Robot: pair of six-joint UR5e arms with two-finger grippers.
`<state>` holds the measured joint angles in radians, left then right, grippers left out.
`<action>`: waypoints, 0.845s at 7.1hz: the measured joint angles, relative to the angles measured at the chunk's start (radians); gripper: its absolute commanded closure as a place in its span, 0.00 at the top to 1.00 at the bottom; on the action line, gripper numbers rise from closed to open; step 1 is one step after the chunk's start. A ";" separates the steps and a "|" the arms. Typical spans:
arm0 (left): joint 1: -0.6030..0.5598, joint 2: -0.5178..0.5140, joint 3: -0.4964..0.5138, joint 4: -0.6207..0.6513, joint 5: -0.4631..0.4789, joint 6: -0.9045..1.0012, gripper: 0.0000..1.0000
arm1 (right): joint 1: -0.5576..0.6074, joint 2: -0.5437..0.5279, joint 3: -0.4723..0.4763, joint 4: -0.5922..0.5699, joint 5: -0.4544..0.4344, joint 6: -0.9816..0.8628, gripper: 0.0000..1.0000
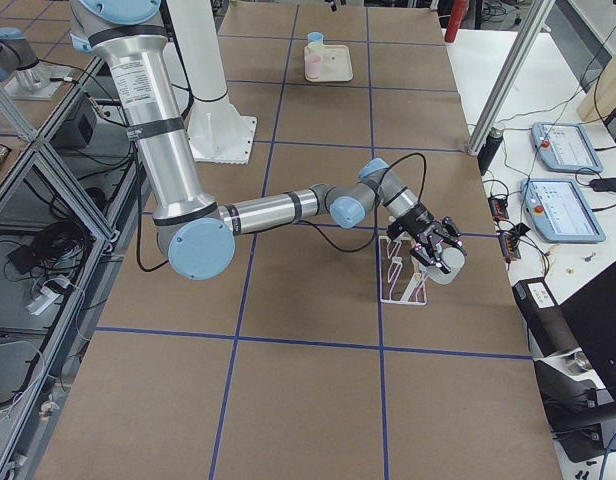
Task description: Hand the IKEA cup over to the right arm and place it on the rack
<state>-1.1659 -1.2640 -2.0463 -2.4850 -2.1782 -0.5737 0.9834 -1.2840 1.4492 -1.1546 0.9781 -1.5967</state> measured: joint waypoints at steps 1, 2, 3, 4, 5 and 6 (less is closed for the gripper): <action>0.000 0.000 0.000 0.000 0.000 0.000 1.00 | -0.002 -0.005 0.000 0.001 -0.015 -0.004 0.00; 0.000 0.000 0.000 0.000 0.000 0.000 1.00 | -0.004 -0.007 0.000 0.001 -0.022 -0.005 0.00; 0.000 0.000 0.000 0.000 0.000 0.000 1.00 | -0.007 -0.007 0.000 0.001 -0.026 -0.006 0.00; 0.000 0.000 0.000 0.000 0.000 0.000 1.00 | -0.010 -0.007 0.000 0.001 -0.027 -0.004 0.00; 0.000 0.000 0.000 0.000 0.000 0.000 1.00 | -0.014 -0.007 0.000 0.001 -0.028 -0.001 0.00; 0.000 0.000 0.000 0.000 0.000 0.000 1.00 | -0.020 -0.008 0.000 0.001 -0.033 0.002 0.00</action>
<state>-1.1658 -1.2640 -2.0459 -2.4854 -2.1782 -0.5737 0.9639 -1.2916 1.4496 -1.1532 0.9455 -1.5947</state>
